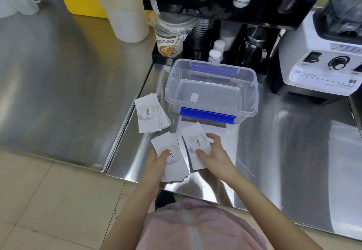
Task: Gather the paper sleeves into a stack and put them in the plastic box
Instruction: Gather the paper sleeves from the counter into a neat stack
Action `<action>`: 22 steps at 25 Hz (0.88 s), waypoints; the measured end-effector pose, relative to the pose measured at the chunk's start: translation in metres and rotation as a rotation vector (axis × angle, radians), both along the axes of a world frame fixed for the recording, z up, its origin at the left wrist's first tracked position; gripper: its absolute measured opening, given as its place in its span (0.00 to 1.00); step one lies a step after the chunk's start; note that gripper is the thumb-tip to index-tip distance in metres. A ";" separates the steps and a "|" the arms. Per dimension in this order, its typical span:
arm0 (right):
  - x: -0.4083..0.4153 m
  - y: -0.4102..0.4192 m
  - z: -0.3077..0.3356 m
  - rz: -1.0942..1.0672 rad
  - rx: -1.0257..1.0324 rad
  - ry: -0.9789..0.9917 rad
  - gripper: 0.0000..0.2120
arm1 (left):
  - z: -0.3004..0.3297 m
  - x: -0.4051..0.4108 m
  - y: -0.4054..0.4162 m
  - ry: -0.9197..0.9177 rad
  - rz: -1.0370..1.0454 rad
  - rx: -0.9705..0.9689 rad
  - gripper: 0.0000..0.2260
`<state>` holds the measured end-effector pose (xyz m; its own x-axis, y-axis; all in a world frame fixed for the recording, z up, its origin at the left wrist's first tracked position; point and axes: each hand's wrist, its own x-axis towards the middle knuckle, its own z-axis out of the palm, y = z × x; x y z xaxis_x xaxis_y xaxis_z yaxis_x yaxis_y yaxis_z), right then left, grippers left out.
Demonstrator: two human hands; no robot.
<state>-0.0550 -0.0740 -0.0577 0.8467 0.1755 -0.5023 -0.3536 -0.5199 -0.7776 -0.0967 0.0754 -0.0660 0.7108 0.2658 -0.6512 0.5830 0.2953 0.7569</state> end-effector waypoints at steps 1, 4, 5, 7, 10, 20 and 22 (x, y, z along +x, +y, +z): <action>-0.001 0.003 0.003 0.005 0.032 -0.002 0.23 | 0.000 0.001 -0.002 -0.002 -0.005 0.006 0.07; -0.007 0.016 0.001 0.038 -0.022 -0.117 0.19 | 0.001 0.005 -0.009 -0.011 -0.029 0.003 0.12; -0.009 0.021 -0.001 0.038 -0.067 -0.173 0.18 | 0.002 0.006 -0.012 -0.026 -0.028 -0.013 0.12; -0.016 0.028 -0.005 0.037 -0.136 -0.221 0.19 | 0.004 0.008 -0.019 -0.048 -0.027 -0.057 0.12; -0.023 0.032 -0.005 0.051 -0.144 -0.212 0.20 | 0.006 0.008 -0.028 -0.044 -0.045 -0.076 0.11; -0.020 0.009 0.005 -0.140 0.239 0.203 0.15 | 0.005 0.009 -0.040 -0.185 0.022 -0.193 0.09; -0.018 0.000 0.008 -0.114 0.265 0.157 0.08 | 0.003 0.010 -0.033 -0.216 -0.005 -0.235 0.08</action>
